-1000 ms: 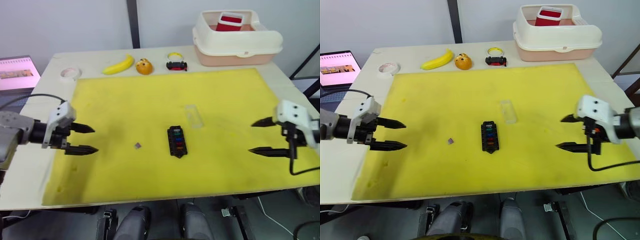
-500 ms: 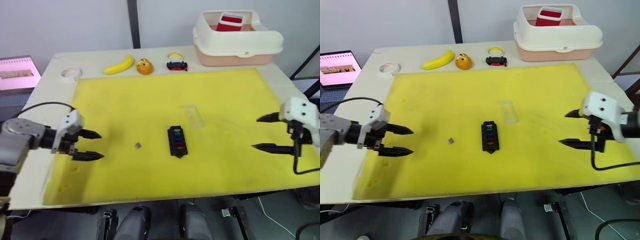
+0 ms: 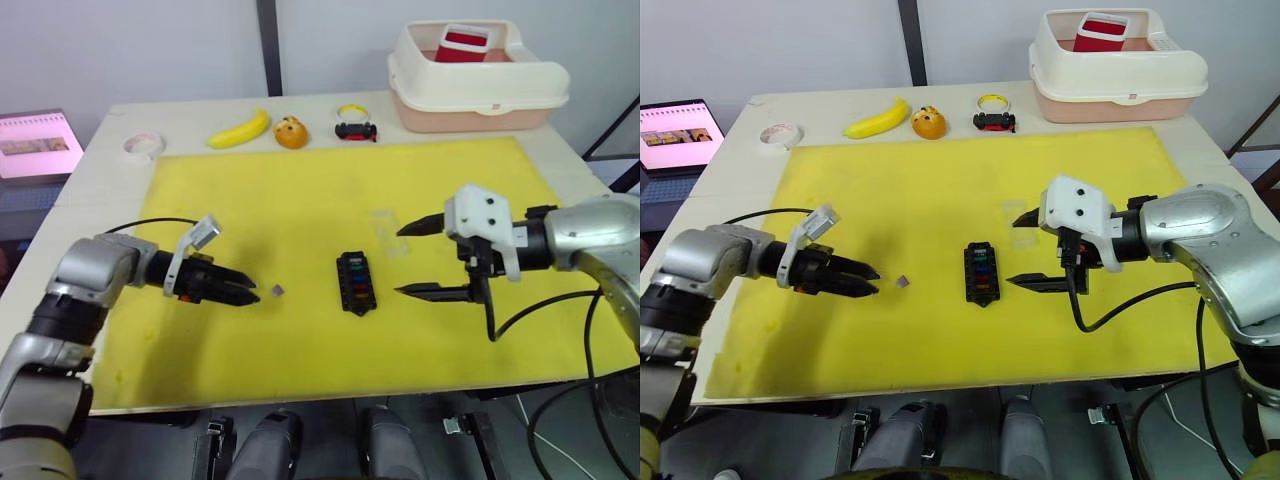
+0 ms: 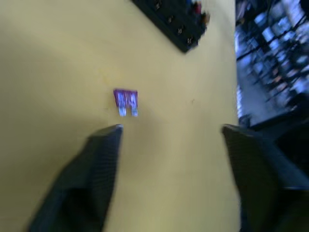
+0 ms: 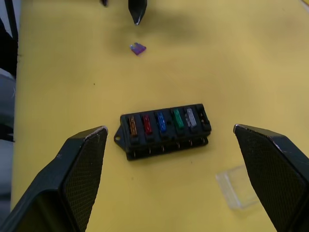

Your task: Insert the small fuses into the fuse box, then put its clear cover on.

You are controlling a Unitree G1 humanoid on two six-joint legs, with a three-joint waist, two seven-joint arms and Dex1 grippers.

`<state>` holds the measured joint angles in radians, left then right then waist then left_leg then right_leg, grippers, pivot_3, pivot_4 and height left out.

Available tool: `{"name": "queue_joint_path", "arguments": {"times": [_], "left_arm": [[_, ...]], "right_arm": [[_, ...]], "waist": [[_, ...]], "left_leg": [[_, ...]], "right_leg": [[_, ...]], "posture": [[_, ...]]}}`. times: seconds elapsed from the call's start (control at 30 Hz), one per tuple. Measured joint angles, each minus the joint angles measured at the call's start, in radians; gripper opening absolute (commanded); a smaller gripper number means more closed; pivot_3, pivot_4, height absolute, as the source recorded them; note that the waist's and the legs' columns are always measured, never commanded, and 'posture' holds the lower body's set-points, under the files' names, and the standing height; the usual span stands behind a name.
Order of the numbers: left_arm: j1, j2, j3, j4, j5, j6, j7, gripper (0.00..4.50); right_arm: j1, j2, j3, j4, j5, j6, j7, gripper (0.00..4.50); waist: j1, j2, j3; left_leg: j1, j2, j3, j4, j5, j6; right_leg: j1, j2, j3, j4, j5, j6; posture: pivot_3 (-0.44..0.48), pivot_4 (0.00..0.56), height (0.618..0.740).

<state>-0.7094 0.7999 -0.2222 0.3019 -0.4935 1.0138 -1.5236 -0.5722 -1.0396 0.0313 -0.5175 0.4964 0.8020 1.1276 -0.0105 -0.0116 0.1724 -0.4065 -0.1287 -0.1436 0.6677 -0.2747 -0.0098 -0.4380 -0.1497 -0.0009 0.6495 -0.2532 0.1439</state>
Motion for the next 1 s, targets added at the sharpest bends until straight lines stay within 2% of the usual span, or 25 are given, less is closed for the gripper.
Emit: {"name": "queue_joint_path", "arguments": {"times": [0.07,0.27,0.43,1.0], "left_arm": [[-0.040,-0.028,-0.005,0.064,0.000,0.048,0.003,1.12],[-0.111,-0.083,-0.071,0.222,0.028,0.108,0.001,1.12],[-0.123,-0.109,-0.106,0.267,0.050,0.107,-0.002,1.12],[-0.157,-0.167,-0.105,0.393,0.097,0.021,-0.022,1.12]], "right_arm": [[0.000,0.000,0.003,-0.005,0.000,0.003,-0.011,4.50],[0.010,-0.001,0.006,-0.031,0.003,0.018,-0.032,4.50],[0.012,-0.001,0.006,-0.041,0.015,0.028,-0.041,4.50],[0.011,-0.001,0.025,-0.049,0.030,0.043,-0.056,4.50]], "waist": [[-0.002,0.000,0.000],[-0.005,0.000,0.000],[-0.003,0.000,0.000],[0.003,0.000,0.000]], "left_leg": [[0.000,0.000,0.000,0.000,0.000,0.000],[0.000,0.000,0.000,0.000,0.000,0.000],[0.000,0.000,0.000,0.000,0.000,0.000],[0.000,0.000,0.000,0.001,0.000,0.000]], "right_leg": [[0.000,0.000,0.000,0.000,0.000,0.000],[-0.001,0.000,0.000,0.000,0.000,0.000],[-0.001,0.000,0.000,0.000,0.000,0.000],[0.000,0.000,0.000,0.001,0.000,0.001]], "posture": [[0.000,0.150,0.740],[0.000,0.150,0.740],[0.000,0.150,0.740],[0.000,0.150,0.740]]}}
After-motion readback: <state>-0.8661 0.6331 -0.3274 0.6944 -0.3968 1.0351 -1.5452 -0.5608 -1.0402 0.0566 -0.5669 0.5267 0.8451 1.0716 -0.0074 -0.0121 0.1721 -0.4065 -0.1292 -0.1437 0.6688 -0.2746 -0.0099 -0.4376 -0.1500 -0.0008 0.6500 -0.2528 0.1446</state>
